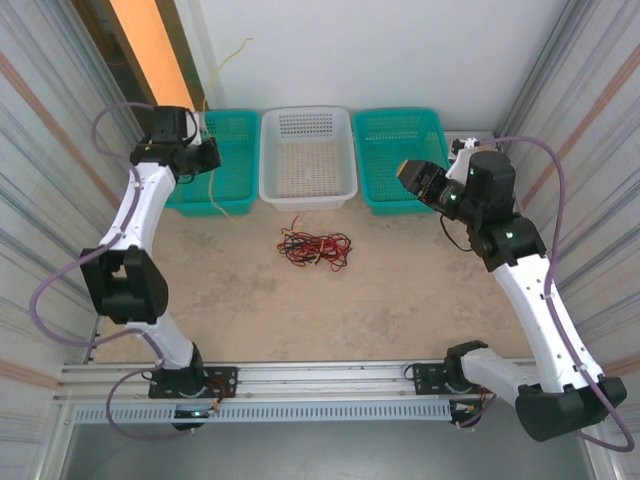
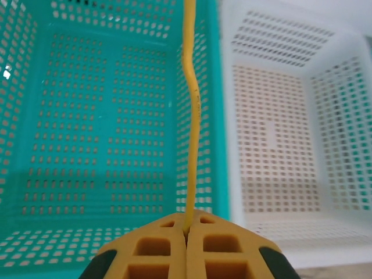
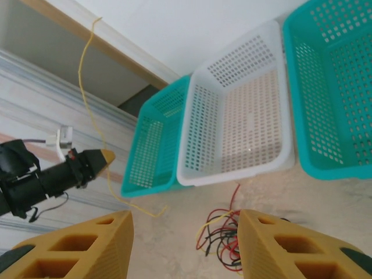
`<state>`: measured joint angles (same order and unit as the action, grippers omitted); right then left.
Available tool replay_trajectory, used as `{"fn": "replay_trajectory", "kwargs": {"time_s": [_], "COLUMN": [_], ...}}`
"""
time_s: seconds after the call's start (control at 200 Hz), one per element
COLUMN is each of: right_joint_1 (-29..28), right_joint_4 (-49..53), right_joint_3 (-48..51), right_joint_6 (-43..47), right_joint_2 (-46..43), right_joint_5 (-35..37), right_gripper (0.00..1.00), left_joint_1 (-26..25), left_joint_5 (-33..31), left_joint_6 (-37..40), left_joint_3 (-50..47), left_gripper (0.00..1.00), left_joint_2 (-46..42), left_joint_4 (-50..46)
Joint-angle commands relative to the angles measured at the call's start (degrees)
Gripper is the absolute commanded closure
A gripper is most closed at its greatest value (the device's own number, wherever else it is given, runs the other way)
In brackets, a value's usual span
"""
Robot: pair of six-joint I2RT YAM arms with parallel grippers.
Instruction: Untangle the cables
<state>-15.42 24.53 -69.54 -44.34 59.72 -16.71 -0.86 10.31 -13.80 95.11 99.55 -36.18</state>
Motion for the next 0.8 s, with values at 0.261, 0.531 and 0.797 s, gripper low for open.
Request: {"fn": "replay_trajectory", "kwargs": {"time_s": [0.261,0.531,0.797], "right_joint_1": [-1.1,-2.58,-4.73], "right_joint_4": [-0.19,-0.79,-0.63], "right_joint_3": [2.91,4.7,5.86], "right_joint_6": [1.7,1.92,2.29], "right_joint_2": [1.24,2.32,2.19], "right_joint_5": [0.97,2.16,3.38], "right_gripper": [0.54,0.55,0.55], "left_joint_1": [5.23,5.87,5.87], "left_joint_5": [5.61,1.69,0.23], "left_joint_6": [1.45,1.05,-0.03], "left_joint_3": [12.97,20.9,17.31], "left_gripper": [1.0,0.39,0.36], "left_joint_2": [16.46,22.85,15.81], "left_joint_4": [-5.76,-10.53,-9.08]}}
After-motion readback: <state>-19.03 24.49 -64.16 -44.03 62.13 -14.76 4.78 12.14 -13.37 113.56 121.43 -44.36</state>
